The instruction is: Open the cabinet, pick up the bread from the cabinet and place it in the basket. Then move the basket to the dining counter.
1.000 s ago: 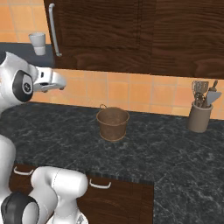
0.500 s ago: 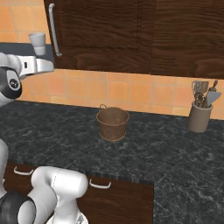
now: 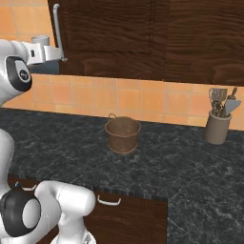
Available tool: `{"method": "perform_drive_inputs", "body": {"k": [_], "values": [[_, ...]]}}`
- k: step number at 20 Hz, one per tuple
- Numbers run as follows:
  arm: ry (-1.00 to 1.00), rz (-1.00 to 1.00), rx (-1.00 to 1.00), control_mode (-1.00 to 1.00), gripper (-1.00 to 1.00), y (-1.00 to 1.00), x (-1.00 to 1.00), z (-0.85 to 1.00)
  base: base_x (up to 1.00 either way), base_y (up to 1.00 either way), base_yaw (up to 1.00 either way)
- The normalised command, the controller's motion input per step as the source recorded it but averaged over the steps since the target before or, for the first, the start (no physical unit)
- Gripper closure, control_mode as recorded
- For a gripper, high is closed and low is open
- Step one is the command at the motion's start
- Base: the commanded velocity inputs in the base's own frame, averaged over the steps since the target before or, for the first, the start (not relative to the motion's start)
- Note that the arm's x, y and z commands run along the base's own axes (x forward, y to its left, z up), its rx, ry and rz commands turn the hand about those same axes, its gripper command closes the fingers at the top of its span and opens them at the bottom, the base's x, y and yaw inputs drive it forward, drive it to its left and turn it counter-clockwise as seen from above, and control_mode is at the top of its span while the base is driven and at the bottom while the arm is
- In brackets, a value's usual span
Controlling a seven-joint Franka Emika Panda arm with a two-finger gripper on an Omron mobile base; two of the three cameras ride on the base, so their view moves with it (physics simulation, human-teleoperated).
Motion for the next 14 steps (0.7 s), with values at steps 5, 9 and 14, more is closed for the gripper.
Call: {"method": "perform_drive_inputs", "body": {"k": [5, 9, 14], "values": [[0.13, -0.02, 0.19, -1.0, -1.0, 0.0, 0.33, 0.31, 0.0, 0.0, 0.0], [0.04, 0.0, 0.05, -1.0, -1.0, 0.0, 0.56, -0.19, 0.0, 0.0, 0.0], [0.0, 0.0, 0.01, -1.0, -1.0, -0.1, 0.64, -0.27, 0.0, 0.0, 0.0]]}}
